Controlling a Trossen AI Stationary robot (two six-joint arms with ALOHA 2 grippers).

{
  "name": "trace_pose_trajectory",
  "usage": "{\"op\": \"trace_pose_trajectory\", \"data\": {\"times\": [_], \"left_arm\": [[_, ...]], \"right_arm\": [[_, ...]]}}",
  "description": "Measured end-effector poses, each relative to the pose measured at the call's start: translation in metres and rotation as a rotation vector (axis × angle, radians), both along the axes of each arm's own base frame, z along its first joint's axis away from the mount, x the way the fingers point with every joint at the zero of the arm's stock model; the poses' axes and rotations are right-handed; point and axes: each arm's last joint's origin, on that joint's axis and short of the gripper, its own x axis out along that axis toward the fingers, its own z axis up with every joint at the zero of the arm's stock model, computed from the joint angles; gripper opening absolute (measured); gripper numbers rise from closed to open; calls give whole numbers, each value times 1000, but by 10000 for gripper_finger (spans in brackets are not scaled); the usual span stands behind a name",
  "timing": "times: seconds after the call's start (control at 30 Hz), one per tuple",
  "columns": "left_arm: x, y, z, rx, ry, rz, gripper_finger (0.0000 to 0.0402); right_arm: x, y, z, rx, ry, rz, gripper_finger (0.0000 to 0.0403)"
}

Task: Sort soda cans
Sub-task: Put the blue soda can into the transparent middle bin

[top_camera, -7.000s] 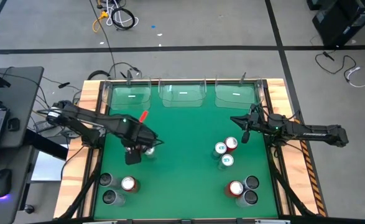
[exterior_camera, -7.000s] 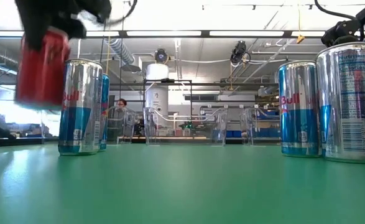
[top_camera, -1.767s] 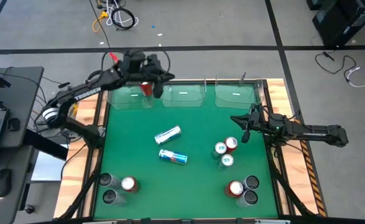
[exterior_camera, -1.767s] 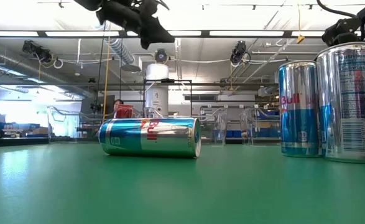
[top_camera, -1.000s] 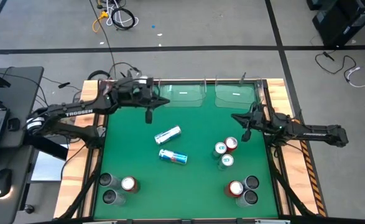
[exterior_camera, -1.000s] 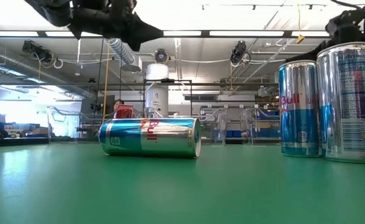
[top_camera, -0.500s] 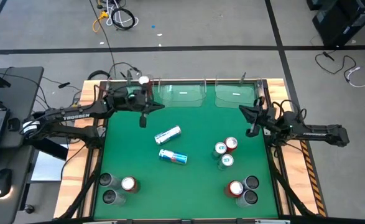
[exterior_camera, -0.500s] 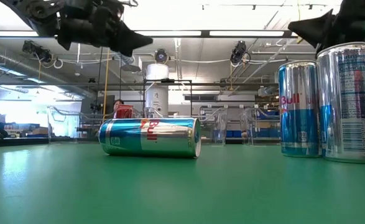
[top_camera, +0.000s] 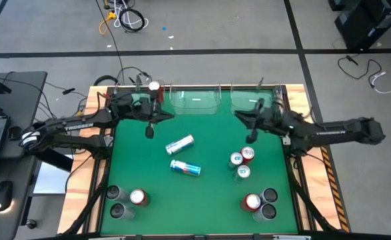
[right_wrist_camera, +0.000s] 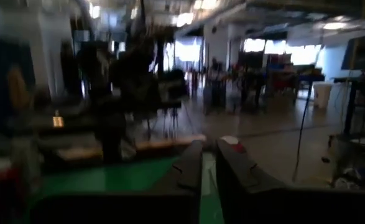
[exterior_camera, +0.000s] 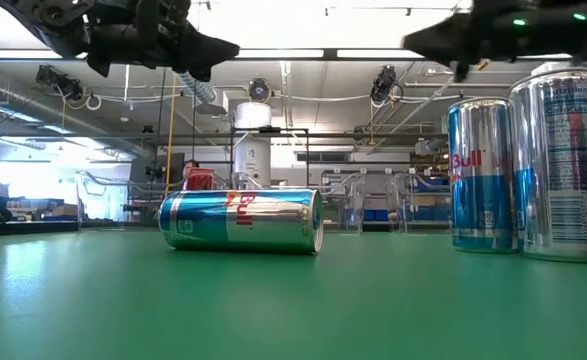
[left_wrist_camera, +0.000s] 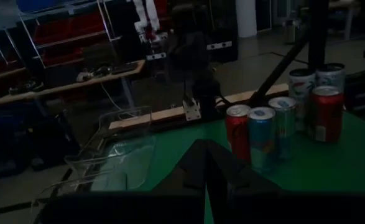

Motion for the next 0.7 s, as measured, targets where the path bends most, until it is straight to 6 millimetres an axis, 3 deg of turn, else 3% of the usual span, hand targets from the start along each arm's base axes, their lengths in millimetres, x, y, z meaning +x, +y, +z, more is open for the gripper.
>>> {"op": "trace_pose_trajectory", "data": {"times": [0.13,0.3,0.5,0.7], "left_arm": [[-4,-2,0,-5,29,0,8],[-12,-6,4,-4,31,4,8],[-20,-10,9,-5,32,3,8],[-21,-10,7,-18,59,4,8]], "right_arm": [[39,-7,14,-18,119,95,69],[86,-18,13,24,272,273,106],[133,-31,-3,54,494,365,155],[165,-37,-31,56,666,394,211]]}}
